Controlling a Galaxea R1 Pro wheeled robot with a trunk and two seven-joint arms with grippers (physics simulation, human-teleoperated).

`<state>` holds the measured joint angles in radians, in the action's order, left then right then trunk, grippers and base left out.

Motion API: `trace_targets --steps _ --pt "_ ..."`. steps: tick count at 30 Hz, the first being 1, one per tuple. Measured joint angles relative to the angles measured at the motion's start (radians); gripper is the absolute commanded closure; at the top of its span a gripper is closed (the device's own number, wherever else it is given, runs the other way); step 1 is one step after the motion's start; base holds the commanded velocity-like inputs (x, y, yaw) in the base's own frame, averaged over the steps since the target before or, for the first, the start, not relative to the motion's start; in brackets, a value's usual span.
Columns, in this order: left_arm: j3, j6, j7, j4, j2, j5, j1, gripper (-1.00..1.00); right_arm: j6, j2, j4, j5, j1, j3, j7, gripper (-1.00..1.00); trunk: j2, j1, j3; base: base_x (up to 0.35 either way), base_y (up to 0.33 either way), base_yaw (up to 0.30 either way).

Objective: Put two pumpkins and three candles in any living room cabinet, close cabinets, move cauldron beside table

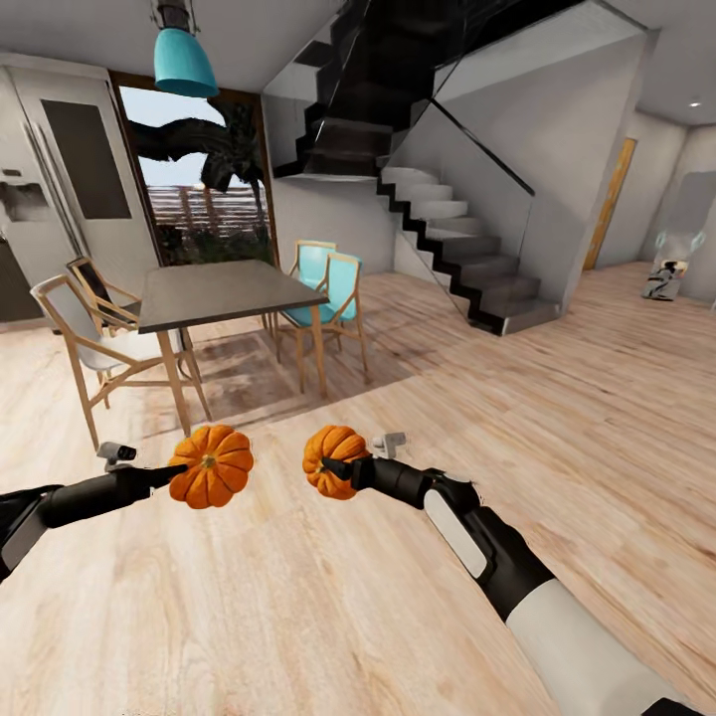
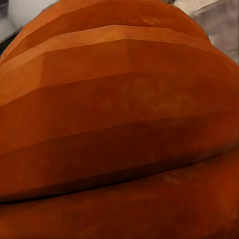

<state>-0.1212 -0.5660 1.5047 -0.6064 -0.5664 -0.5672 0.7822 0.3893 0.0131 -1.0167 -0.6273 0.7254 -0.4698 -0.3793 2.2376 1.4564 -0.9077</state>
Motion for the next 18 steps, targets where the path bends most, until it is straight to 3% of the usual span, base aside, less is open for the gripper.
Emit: trace_targets --steps 9,12,15,18 --pt "-0.001 0.000 -0.009 0.033 0.008 0.001 0.000 1.00 0.000 0.005 0.012 -0.002 -0.001 0.001 0.003 1.00 0.000 0.000 0.009 0.000 0.000 0.250" --pt "-0.001 0.001 -0.021 0.062 0.013 0.003 0.000 1.00 -0.019 0.004 0.054 0.007 -0.001 0.002 0.003 1.00 0.000 0.000 0.012 0.000 0.000 0.250" --pt "-0.001 0.007 -0.120 0.106 0.065 0.007 0.000 1.00 -0.123 0.003 0.122 0.003 0.000 0.003 0.004 1.00 0.000 0.000 0.014 0.000 0.000 0.257" --pt "-0.001 0.009 -0.192 0.116 0.091 0.006 0.000 1.00 -0.156 0.001 0.135 0.001 0.000 0.002 0.003 1.00 0.000 0.000 0.017 0.000 0.000 0.261"
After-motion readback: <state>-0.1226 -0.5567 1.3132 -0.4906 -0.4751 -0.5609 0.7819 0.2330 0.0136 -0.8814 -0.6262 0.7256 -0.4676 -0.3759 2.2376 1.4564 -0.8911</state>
